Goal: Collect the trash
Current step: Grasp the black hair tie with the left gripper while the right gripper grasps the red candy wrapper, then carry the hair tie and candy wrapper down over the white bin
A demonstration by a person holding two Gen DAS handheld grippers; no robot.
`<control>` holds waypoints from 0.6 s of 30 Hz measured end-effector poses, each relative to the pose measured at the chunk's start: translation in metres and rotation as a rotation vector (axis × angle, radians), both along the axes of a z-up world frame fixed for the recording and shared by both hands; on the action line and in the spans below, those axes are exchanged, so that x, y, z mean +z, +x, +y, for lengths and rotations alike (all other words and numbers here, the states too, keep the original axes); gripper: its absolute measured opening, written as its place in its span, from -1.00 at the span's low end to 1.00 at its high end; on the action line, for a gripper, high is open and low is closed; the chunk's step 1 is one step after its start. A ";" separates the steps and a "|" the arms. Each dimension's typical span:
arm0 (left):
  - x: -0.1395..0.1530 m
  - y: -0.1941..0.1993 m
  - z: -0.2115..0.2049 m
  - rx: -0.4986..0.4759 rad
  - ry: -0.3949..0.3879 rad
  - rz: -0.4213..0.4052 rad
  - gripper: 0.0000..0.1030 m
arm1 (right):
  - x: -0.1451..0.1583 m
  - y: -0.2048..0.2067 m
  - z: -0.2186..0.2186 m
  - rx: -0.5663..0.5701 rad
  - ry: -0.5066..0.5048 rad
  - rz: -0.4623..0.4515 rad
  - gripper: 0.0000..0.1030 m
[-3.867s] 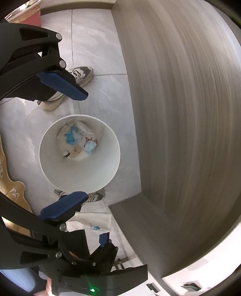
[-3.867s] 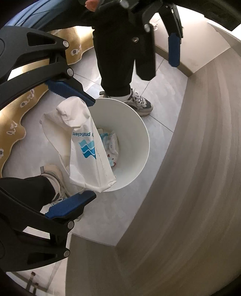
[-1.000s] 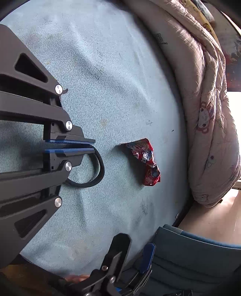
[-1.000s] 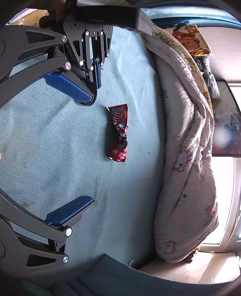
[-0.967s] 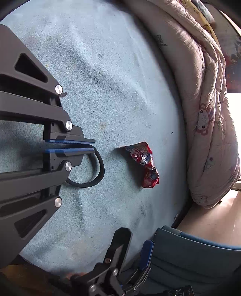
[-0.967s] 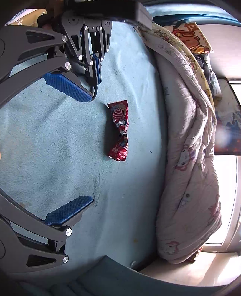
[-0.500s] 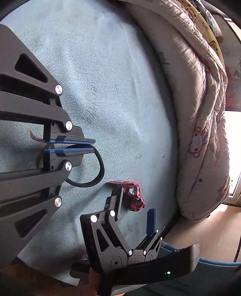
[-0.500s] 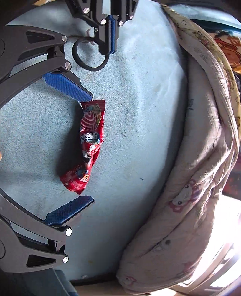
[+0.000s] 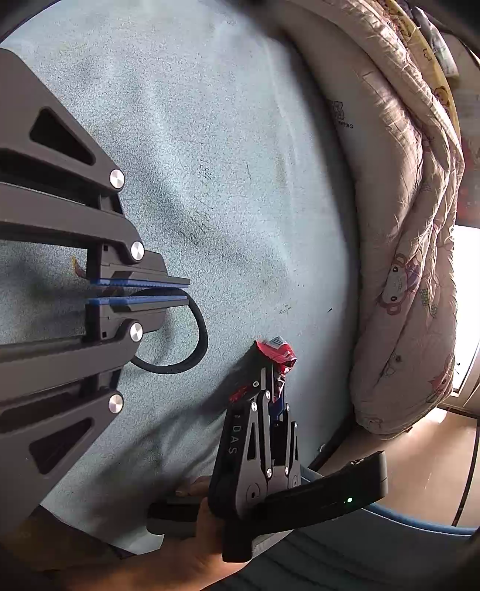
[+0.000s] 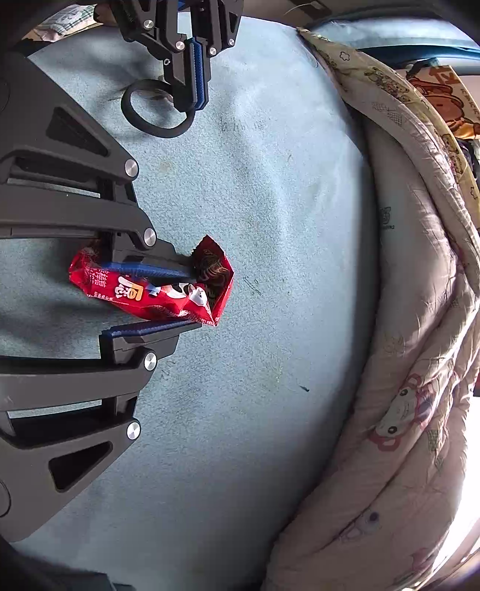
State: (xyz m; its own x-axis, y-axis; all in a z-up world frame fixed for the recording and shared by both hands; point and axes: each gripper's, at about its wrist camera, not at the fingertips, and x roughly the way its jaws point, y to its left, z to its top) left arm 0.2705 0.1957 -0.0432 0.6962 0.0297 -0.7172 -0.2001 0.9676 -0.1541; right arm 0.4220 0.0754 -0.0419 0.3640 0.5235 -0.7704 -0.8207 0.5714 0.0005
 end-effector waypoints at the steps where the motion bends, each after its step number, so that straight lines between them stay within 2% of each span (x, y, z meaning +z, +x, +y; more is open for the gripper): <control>1: 0.002 -0.003 -0.001 0.000 0.000 -0.003 -0.95 | 0.000 -0.004 -0.003 0.000 0.010 0.008 -0.65; 9: 0.022 -0.036 -0.022 -0.013 0.019 -0.024 -0.95 | 0.024 -0.064 -0.044 -0.013 0.101 -0.029 -0.66; 14: 0.037 -0.070 -0.046 -0.023 0.039 -0.043 -0.95 | 0.049 -0.114 -0.074 -0.007 0.163 -0.059 -0.66; 18: 0.038 -0.098 -0.067 -0.036 0.049 -0.043 -0.95 | 0.063 -0.159 -0.101 -0.008 0.215 -0.085 -0.66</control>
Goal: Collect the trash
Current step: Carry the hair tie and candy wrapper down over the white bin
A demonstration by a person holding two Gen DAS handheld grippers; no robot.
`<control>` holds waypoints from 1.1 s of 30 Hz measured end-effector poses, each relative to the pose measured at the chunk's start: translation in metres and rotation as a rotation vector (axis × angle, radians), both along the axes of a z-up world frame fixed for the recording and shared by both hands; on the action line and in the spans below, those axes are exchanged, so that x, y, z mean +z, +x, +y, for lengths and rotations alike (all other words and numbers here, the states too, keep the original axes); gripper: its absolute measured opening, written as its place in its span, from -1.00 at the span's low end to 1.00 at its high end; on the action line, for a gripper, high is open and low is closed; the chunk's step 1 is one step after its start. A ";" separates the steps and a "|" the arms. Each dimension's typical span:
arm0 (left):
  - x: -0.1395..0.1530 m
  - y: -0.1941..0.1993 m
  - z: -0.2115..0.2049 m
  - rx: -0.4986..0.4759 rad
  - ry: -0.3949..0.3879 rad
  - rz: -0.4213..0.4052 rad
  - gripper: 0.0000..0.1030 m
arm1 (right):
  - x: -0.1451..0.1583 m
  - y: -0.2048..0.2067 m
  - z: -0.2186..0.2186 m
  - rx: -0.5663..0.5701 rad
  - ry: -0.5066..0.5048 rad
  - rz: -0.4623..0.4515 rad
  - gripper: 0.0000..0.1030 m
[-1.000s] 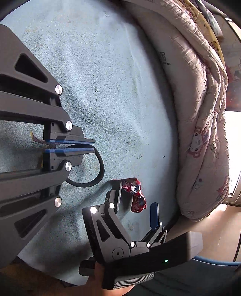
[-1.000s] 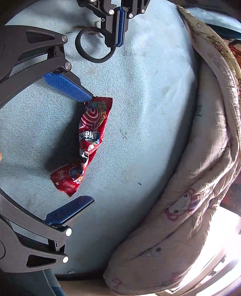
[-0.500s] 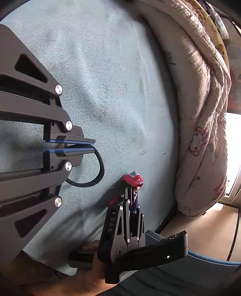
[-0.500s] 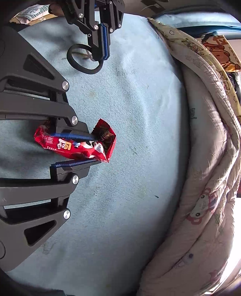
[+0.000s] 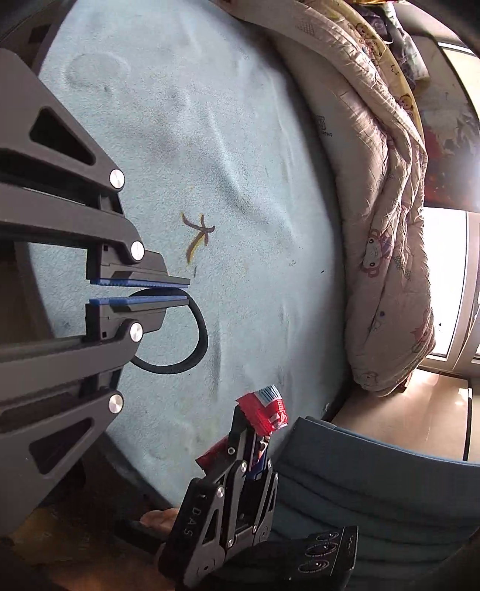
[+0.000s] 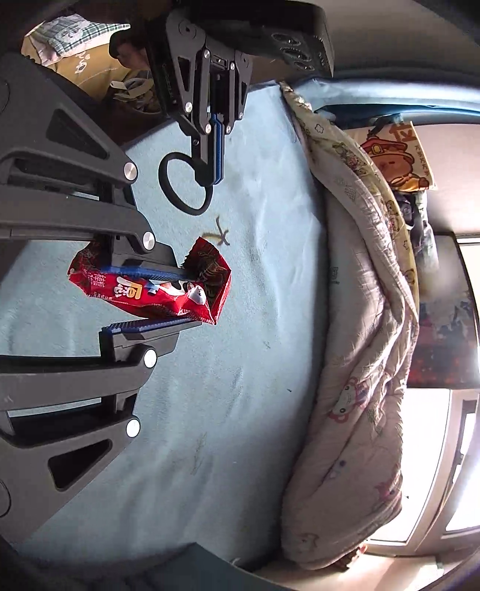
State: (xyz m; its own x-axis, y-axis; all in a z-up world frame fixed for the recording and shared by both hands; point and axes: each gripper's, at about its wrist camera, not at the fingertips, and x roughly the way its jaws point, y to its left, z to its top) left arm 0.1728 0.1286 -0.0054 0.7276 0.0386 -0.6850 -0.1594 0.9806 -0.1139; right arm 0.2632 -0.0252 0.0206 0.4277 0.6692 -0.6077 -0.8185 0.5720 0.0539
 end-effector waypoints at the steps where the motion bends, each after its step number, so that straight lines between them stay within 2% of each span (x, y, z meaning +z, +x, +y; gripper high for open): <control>1: -0.002 -0.007 -0.006 -0.004 0.002 0.003 -0.95 | 0.001 -0.012 -0.007 -0.001 0.010 -0.005 -0.66; 6: -0.013 -0.042 -0.030 -0.011 0.003 0.017 -0.95 | -0.006 -0.066 -0.035 0.011 0.019 -0.026 -0.66; 18: -0.044 -0.115 -0.071 -0.008 -0.004 0.026 -0.95 | -0.066 -0.158 -0.077 0.012 -0.010 0.005 -0.66; 27: -0.112 -0.135 -0.093 -0.015 -0.023 0.089 -0.95 | -0.133 -0.195 -0.097 -0.004 -0.057 0.081 -0.66; 33: -0.163 -0.132 -0.102 -0.043 -0.054 0.146 -0.95 | -0.178 -0.193 -0.100 -0.016 -0.073 0.148 -0.66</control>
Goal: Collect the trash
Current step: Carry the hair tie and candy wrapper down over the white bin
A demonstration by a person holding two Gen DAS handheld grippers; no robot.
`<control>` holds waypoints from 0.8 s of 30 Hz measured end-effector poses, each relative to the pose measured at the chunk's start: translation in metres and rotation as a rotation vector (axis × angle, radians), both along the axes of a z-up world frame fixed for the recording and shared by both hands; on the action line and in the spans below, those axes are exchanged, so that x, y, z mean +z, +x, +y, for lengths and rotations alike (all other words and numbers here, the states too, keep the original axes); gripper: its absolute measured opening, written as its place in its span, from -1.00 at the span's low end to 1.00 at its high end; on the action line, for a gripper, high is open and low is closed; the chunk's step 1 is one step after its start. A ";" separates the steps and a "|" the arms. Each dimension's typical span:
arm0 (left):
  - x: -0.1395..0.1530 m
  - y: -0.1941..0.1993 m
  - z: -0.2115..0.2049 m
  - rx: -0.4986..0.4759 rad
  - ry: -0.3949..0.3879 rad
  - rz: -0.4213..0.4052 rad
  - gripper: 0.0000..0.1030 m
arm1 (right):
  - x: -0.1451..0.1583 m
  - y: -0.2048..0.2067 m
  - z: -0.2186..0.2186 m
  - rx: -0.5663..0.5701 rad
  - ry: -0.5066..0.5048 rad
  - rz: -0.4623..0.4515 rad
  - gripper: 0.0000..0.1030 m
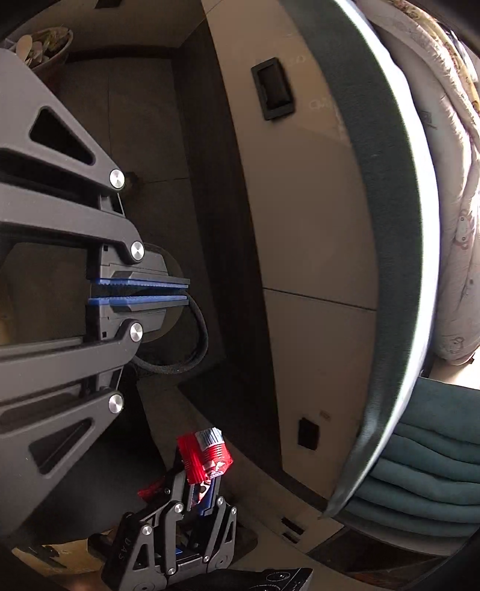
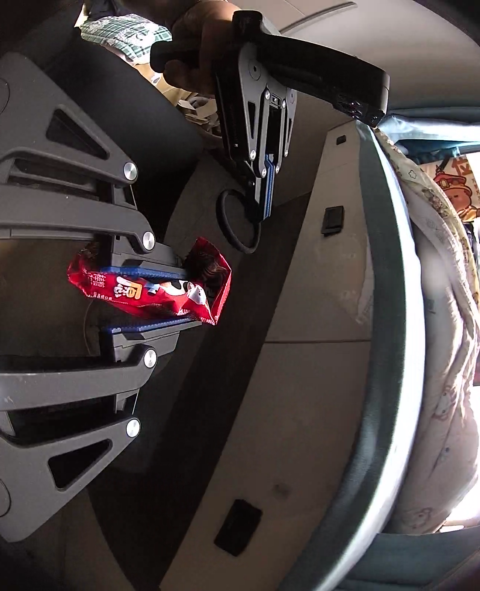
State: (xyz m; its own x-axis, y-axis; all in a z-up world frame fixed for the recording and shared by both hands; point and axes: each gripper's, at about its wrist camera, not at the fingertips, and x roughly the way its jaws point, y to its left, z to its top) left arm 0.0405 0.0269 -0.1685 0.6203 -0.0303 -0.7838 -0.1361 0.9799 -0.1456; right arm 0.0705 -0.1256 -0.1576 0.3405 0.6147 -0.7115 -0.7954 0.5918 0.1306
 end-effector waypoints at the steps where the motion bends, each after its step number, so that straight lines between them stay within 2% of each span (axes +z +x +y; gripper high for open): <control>1: -0.007 0.001 -0.001 -0.005 0.000 0.009 -0.95 | -0.007 0.002 0.000 -0.001 -0.004 0.010 -0.66; 10: -0.063 0.011 -0.007 -0.016 0.000 0.105 -0.95 | -0.061 0.013 0.009 0.000 -0.066 0.092 -0.66; 24: -0.124 0.036 -0.004 -0.038 -0.057 0.221 -0.95 | -0.135 0.036 0.035 -0.033 -0.173 0.210 -0.66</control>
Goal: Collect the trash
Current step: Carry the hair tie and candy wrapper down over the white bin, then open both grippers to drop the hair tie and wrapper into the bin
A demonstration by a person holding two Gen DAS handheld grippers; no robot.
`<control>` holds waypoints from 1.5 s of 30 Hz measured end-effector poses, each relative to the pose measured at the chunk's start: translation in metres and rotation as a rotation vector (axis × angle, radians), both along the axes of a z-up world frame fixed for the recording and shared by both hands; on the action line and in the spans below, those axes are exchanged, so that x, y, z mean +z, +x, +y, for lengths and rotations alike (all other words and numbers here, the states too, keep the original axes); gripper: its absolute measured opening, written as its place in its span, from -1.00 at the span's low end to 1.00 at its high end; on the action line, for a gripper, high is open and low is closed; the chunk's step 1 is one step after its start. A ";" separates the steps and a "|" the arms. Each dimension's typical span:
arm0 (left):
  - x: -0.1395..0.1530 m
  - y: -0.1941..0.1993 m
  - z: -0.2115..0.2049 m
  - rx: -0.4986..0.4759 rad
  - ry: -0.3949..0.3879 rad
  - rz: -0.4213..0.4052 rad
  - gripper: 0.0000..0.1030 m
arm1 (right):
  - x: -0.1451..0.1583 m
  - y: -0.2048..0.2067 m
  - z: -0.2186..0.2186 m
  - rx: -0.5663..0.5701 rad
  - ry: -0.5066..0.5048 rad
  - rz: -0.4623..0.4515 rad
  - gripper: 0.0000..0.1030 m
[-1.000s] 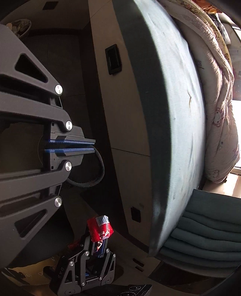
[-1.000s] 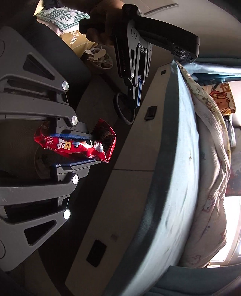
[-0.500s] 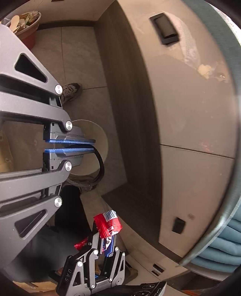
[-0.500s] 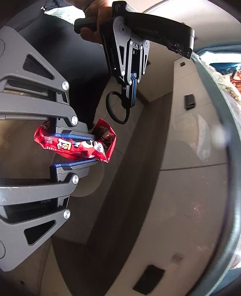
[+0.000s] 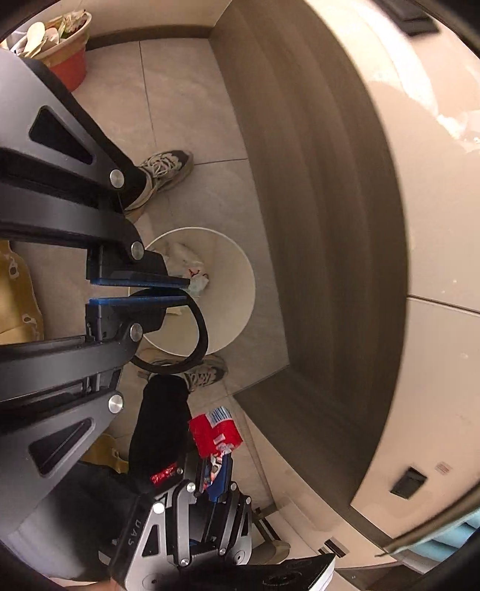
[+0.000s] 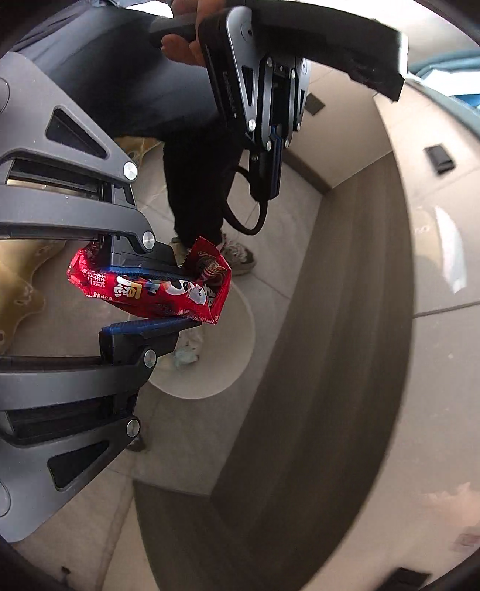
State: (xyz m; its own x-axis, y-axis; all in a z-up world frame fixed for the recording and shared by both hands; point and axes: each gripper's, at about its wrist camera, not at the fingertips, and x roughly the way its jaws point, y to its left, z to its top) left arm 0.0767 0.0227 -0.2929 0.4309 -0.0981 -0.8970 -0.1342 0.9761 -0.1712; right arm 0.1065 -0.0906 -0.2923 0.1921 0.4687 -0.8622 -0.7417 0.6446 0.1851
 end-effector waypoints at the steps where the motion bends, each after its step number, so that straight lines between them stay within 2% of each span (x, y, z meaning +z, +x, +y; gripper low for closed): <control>1: -0.003 0.004 0.000 -0.001 -0.004 0.008 -0.95 | -0.006 0.002 0.002 -0.004 -0.011 0.008 -0.66; 8: -0.045 0.024 -0.004 -0.023 -0.041 0.076 -0.95 | -0.047 0.021 0.017 -0.038 -0.082 0.069 -0.66; 12: -0.077 0.040 -0.005 -0.038 -0.126 0.129 -0.95 | -0.070 0.032 0.025 -0.041 -0.125 0.096 -0.66; 16: -0.102 0.054 -0.012 -0.060 -0.133 0.170 -0.95 | -0.083 0.040 0.032 -0.042 -0.147 0.117 -0.66; 21: -0.116 0.067 -0.012 -0.084 -0.105 0.202 -0.94 | -0.097 0.057 0.024 -0.044 -0.158 0.147 -0.66; 22: -0.121 0.071 -0.012 -0.091 -0.102 0.214 -0.85 | -0.099 0.057 0.025 -0.042 -0.159 0.152 -0.66; 24: -0.124 0.073 -0.011 -0.086 -0.073 0.223 -0.16 | -0.102 0.061 0.025 -0.040 -0.160 0.156 -0.66; 25: -0.124 0.073 -0.010 -0.074 -0.056 0.219 0.63 | -0.104 0.063 0.024 -0.039 -0.159 0.159 -0.66; 26: -0.123 0.073 -0.010 -0.055 -0.039 0.207 0.83 | -0.104 0.064 0.024 -0.037 -0.160 0.160 -0.66; 32: -0.122 0.074 0.014 0.032 -0.042 0.192 0.84 | -0.110 0.064 0.028 -0.017 -0.170 0.180 -0.66; 37: -0.114 0.071 0.037 0.109 -0.058 0.171 0.85 | -0.111 0.061 0.034 -0.001 -0.178 0.162 -0.64; 38: -0.113 0.070 0.040 0.117 -0.059 0.168 0.85 | -0.111 0.060 0.036 -0.002 -0.186 0.151 -0.59; 40: -0.109 0.068 0.045 0.128 -0.058 0.163 0.86 | -0.112 0.060 0.037 -0.013 -0.209 0.126 0.08; 41: -0.107 0.067 0.046 0.134 -0.057 0.160 0.86 | -0.110 0.059 0.038 -0.025 -0.215 0.108 0.64; 42: -0.105 0.066 0.048 0.137 -0.055 0.155 0.86 | -0.107 0.060 0.036 -0.037 -0.209 0.088 0.74; 45: -0.096 0.061 0.049 0.141 -0.048 0.134 0.86 | -0.099 0.064 0.031 -0.066 -0.189 0.065 0.74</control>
State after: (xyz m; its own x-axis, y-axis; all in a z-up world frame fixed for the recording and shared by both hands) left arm 0.1381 0.0715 -0.3884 0.3204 -0.0892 -0.9431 -0.2934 0.9373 -0.1883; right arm 0.1706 -0.0599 -0.3917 0.1583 0.2856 -0.9452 -0.6874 0.7191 0.1021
